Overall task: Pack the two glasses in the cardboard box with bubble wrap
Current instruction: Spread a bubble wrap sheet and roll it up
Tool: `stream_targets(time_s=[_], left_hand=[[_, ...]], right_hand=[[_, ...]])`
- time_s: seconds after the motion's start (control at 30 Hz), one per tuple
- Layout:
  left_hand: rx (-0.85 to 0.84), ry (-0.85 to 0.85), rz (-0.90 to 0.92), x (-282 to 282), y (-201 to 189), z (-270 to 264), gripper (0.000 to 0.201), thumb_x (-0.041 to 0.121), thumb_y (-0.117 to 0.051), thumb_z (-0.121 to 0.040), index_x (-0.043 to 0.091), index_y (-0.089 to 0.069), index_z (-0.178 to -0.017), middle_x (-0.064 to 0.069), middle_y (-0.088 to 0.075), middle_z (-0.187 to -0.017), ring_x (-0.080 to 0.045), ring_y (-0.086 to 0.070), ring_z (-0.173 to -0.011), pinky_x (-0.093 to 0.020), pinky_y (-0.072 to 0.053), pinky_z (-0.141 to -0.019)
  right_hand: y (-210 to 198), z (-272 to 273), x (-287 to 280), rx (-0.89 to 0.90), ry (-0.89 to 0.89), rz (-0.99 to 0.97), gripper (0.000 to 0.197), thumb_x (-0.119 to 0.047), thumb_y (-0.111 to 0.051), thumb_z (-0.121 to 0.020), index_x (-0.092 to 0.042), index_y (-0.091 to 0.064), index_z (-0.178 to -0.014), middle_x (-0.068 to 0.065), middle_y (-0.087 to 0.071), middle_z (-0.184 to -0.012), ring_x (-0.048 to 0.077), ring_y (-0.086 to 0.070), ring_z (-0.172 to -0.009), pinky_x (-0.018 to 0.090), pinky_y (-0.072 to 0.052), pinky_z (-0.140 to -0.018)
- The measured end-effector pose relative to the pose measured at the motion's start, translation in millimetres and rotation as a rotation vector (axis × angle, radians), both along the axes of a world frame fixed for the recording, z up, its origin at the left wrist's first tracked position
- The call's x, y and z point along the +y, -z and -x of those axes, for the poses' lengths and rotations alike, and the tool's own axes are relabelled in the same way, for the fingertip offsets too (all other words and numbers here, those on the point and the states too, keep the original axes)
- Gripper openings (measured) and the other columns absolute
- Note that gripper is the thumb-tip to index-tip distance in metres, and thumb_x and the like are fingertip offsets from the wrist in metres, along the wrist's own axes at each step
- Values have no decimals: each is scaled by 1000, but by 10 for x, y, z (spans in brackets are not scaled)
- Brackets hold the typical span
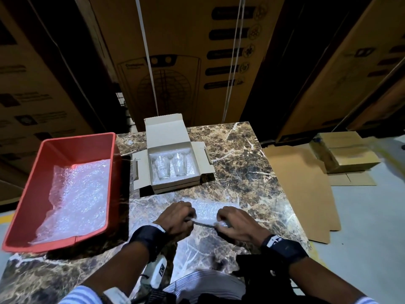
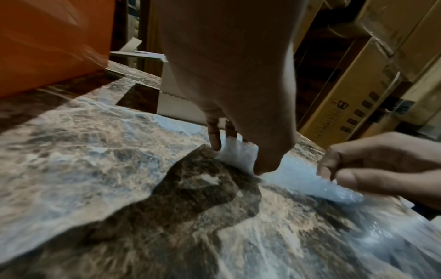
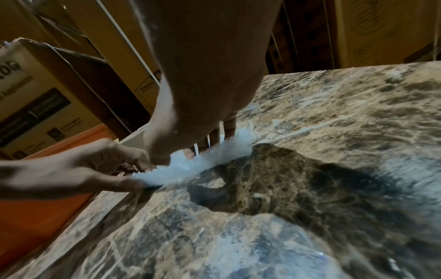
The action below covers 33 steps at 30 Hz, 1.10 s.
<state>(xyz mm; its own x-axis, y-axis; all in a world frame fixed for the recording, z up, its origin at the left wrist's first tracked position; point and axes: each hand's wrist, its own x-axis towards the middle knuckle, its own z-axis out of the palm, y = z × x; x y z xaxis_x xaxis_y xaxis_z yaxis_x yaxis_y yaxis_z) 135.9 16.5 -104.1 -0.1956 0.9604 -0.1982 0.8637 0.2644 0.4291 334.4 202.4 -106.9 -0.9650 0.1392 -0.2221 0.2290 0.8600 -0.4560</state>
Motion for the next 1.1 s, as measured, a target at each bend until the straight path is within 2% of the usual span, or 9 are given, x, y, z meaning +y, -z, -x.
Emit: stream_targets(time_s=[0.13,0.3,0.4,0.5,0.6,0.77,0.9,1.0,1.1], left_hand=[[-138,-118,-25,0,-42,68,18,29,-63,-96,19,-72,-106,0,-69,-104,-17,-63,-95,-32,-51,-82],[-249,-244,-73,35,-13,111,6,19,-62,-94,21,-64,-100,0,-68,-98,-20,-65,-86,-35,-56,-79],[-309,-329,-69,64,32,128,19,23,-68,-92,27,-61,-110,3,-69,-104,-22,-66,-89,-31,-53,-76],[-461,-423,-94,72,59,141,49,37,-84,-80,32,-58,-122,15,-67,-110,-13,-71,-94,-24,-57,-76],[-463,-458,-106,98,106,174,50,27,-80,-84,30,-56,-128,9,-68,-112,-11,-67,-98,-18,-48,-77],[-521,-582,-204,144,261,234,36,17,-73,-92,27,-60,-124,1,-71,-94,-4,-48,-58,-24,-43,-62],[-492,-595,-236,186,304,238,31,18,-73,-92,29,-63,-119,8,-69,-103,-3,-61,-83,-32,-50,-79],[-423,-543,-214,209,330,236,29,21,-71,-93,26,-61,-120,3,-68,-110,-12,-59,-86,-31,-47,-79],[-248,-456,-188,202,328,193,31,39,-57,-90,30,-58,-120,7,-59,-119,-18,-57,-107,-36,-49,-89]], right_hand=[[76,-126,170,-14,28,-28,36,-51,-49,-91,-20,-59,-108,-4,-52,-105,15,-51,-90,35,-50,-76],[-22,-202,277,39,274,193,38,-51,-47,-91,-22,-66,-107,-12,-61,-98,5,-58,-81,18,-42,-69],[-97,-194,298,59,385,423,10,-34,-59,-100,-27,-66,-96,0,-71,-81,9,-62,-61,24,-48,-53],[-128,-167,323,60,521,605,11,-25,-63,-100,-17,-67,-95,6,-71,-83,16,-60,-59,28,-48,-49],[-124,-133,325,58,682,799,13,-20,-66,-97,-8,-69,-95,9,-67,-79,20,-53,-57,29,-40,-44],[-103,-48,385,38,668,660,33,-29,-62,-96,1,-59,-82,5,-54,-64,17,-47,-53,34,-37,-50],[-63,9,427,16,637,494,32,-22,-63,-98,-6,-59,-71,-2,-58,-57,12,-50,-47,26,-41,-48],[-23,67,466,-12,584,342,31,-19,-66,-95,-14,-54,-67,-6,-54,-56,2,-45,-46,21,-36,-47],[22,112,472,-44,526,163,28,-26,-67,-92,-18,-53,-68,-6,-50,-60,8,-43,-54,27,-31,-51]])
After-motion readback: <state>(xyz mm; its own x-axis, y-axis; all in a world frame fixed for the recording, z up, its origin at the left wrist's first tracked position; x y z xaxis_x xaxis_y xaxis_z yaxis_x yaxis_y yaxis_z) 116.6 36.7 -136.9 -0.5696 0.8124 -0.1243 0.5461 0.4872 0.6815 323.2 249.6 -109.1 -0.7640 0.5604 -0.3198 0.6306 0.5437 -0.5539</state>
